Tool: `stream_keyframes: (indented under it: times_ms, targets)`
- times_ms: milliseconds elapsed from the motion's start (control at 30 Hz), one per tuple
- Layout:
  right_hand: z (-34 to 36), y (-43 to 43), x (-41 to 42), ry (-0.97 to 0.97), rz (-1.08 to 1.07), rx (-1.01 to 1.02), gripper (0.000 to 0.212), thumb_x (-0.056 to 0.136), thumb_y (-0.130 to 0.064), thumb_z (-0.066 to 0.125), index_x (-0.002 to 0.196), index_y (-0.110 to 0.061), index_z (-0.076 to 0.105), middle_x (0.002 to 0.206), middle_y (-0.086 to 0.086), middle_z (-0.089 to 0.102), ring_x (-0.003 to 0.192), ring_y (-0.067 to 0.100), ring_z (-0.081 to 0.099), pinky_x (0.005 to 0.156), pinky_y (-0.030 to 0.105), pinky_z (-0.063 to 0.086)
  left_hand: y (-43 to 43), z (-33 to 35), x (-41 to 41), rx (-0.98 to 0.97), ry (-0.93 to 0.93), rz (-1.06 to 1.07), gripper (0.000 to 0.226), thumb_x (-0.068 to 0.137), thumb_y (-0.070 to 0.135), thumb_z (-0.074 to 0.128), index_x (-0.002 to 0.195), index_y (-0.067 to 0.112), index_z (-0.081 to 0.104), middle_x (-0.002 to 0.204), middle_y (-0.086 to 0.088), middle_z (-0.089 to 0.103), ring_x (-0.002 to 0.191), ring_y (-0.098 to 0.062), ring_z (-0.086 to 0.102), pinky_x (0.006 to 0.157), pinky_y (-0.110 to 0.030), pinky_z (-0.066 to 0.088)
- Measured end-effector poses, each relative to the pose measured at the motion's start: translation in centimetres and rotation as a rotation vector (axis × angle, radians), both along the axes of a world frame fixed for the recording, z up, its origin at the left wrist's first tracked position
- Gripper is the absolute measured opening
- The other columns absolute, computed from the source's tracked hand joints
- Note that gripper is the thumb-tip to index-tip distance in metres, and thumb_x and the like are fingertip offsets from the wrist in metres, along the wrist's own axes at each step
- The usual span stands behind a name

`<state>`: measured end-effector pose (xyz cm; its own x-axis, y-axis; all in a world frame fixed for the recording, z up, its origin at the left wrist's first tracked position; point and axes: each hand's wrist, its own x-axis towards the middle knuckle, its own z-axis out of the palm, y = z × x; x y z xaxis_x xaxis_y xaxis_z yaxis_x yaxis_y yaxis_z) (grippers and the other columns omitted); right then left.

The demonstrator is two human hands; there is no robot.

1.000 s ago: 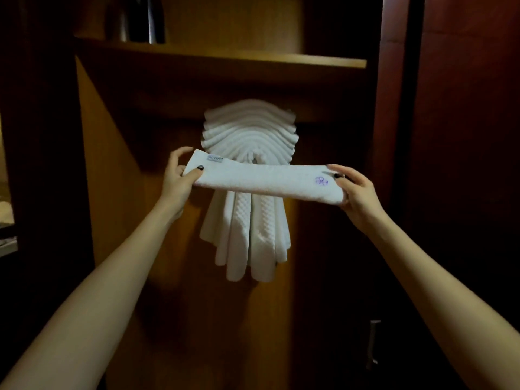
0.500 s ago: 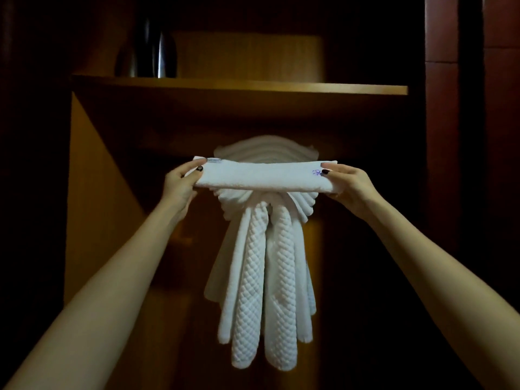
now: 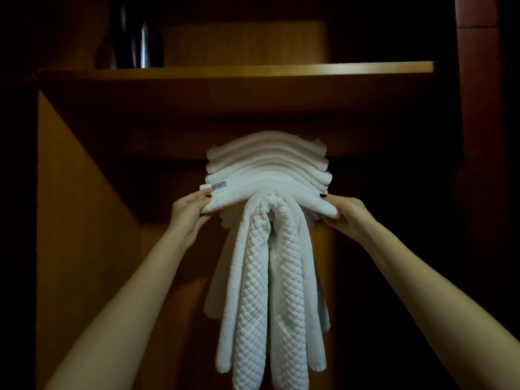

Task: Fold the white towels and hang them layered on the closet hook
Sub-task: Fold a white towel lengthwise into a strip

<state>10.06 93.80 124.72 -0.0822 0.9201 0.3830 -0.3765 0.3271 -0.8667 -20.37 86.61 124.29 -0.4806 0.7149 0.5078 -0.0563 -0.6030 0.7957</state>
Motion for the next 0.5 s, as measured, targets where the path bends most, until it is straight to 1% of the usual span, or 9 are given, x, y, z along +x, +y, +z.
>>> stream_keyframes:
  times_ms: [67,133,200,267,333,367,400,433,500]
  targets:
    - [-0.8,-0.3,-0.1,0.003,0.035,-0.033,0.007,0.087,0.006,0.060,0.086,0.006,0.066,0.082,0.016,0.064,0.068,0.020,0.061,0.056,0.024,0.047,-0.6,-0.6,0.2,-0.042,-0.044,-0.065,0.024,0.092,-0.005,0.053,0.108,0.008,0.066,0.105,-0.010,0.068,0.087,-0.011,0.067,0.067,-0.019,0.053]
    - [-0.7,-0.7,0.1,0.055,0.075,-0.071,0.007,0.089,0.006,0.058,0.091,0.006,0.065,0.081,0.014,0.064,0.068,0.017,0.059,0.051,0.020,0.047,-1.2,-0.6,0.4,-0.077,-0.128,-0.152,0.023,0.091,-0.009,0.053,0.109,0.001,0.064,0.096,-0.010,0.069,0.079,-0.011,0.069,0.061,-0.019,0.056]
    - [-0.5,-1.1,0.3,0.113,0.103,-0.110,0.008,0.091,0.007,0.056,0.095,0.005,0.063,0.082,0.014,0.063,0.068,0.015,0.059,0.046,0.017,0.046,-1.7,-0.2,0.6,-0.117,-0.219,-0.239,0.019,0.091,-0.011,0.052,0.105,-0.004,0.062,0.093,-0.012,0.068,0.078,-0.013,0.068,0.057,-0.019,0.057]
    - [-0.7,-1.4,0.4,0.102,0.107,-0.131,0.008,0.092,0.006,0.055,0.093,0.004,0.063,0.081,0.013,0.062,0.066,0.014,0.058,0.043,0.016,0.045,-1.7,-0.4,0.8,-0.170,-0.268,-0.289,0.013,0.091,-0.012,0.051,0.099,-0.007,0.061,0.089,-0.014,0.068,0.074,-0.015,0.069,0.058,-0.020,0.058]
    - [-1.6,-1.8,-0.1,0.033,0.093,-0.138,0.008,0.093,0.003,0.057,0.089,0.001,0.064,0.077,0.009,0.059,0.060,0.011,0.054,0.042,0.017,0.042,-1.6,-1.4,1.5,-0.225,-0.233,-0.313,0.011,0.090,-0.012,0.053,0.095,-0.008,0.062,0.081,-0.014,0.069,0.064,-0.012,0.070,0.058,-0.018,0.057]
    - [-2.1,-2.0,-0.5,0.004,0.074,-0.143,0.008,0.094,-0.001,0.059,0.087,0.000,0.064,0.073,0.007,0.057,0.056,0.009,0.051,0.042,0.017,0.040,-1.5,-2.0,2.0,-0.241,-0.184,-0.324,0.011,0.091,-0.010,0.054,0.095,-0.007,0.063,0.081,-0.013,0.068,0.062,-0.011,0.069,0.058,-0.016,0.056]
    - [-2.7,-2.2,-0.9,-0.022,0.046,-0.145,0.010,0.095,-0.006,0.060,0.087,-0.001,0.064,0.070,0.006,0.055,0.054,0.009,0.049,0.042,0.018,0.039,-1.4,-2.7,2.5,-0.244,-0.131,-0.330,0.011,0.092,-0.006,0.055,0.098,-0.004,0.064,0.084,-0.012,0.068,0.065,-0.010,0.068,0.060,-0.016,0.056]
    - [-3.1,-2.4,-1.2,-0.066,-0.003,-0.128,0.016,0.097,-0.014,0.060,0.086,-0.002,0.064,0.069,0.007,0.054,0.053,0.010,0.048,0.045,0.021,0.038,-1.3,-3.3,2.8,-0.241,-0.084,-0.327,0.011,0.095,0.002,0.056,0.100,0.000,0.066,0.090,-0.010,0.068,0.071,-0.010,0.067,0.063,-0.017,0.056]
    - [-3.6,-2.7,-1.5,-0.232,-0.161,-0.025,0.041,0.102,-0.036,0.049,0.086,0.000,0.061,0.072,0.015,0.056,0.056,0.021,0.050,0.052,0.031,0.040,-1.2,-4.0,3.2,-0.224,0.028,-0.216,0.018,0.100,0.021,0.053,0.102,0.011,0.068,0.099,-0.006,0.069,0.084,-0.013,0.065,0.069,-0.022,0.055]
